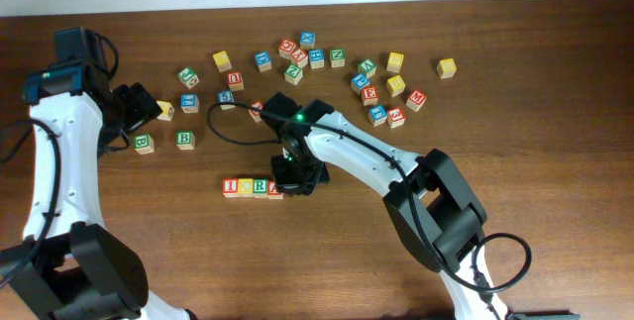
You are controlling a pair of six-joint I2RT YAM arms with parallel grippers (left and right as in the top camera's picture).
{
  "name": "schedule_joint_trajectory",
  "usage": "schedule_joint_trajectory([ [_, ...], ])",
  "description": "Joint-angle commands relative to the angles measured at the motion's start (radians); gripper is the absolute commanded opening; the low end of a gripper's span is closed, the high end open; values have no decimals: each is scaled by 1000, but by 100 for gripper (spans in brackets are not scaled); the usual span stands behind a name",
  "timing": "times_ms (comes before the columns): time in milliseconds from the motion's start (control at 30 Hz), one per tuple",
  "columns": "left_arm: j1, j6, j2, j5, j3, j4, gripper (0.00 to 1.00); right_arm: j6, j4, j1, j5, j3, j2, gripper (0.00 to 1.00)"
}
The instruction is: Spell out ICRA
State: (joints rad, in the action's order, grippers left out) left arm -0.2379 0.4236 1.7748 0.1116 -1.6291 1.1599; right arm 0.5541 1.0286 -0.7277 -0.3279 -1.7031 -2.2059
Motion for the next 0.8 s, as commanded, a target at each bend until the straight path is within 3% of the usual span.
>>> schedule_joint_trajectory([
  [0, -3, 12, 0, -3, -14, 1, 99, -1, 46, -6, 51, 5, -11, 5],
  [233, -3, 12, 0, -3, -14, 1, 99, -18, 166, -6, 33, 5, -11, 4],
  [400, -3, 12, 0, -3, -14, 1, 99, -139, 164, -6, -151, 5, -11, 4],
  [767, -3, 12, 0, -3, -14, 1, 99, -135, 109, -40, -161, 5, -11, 4],
])
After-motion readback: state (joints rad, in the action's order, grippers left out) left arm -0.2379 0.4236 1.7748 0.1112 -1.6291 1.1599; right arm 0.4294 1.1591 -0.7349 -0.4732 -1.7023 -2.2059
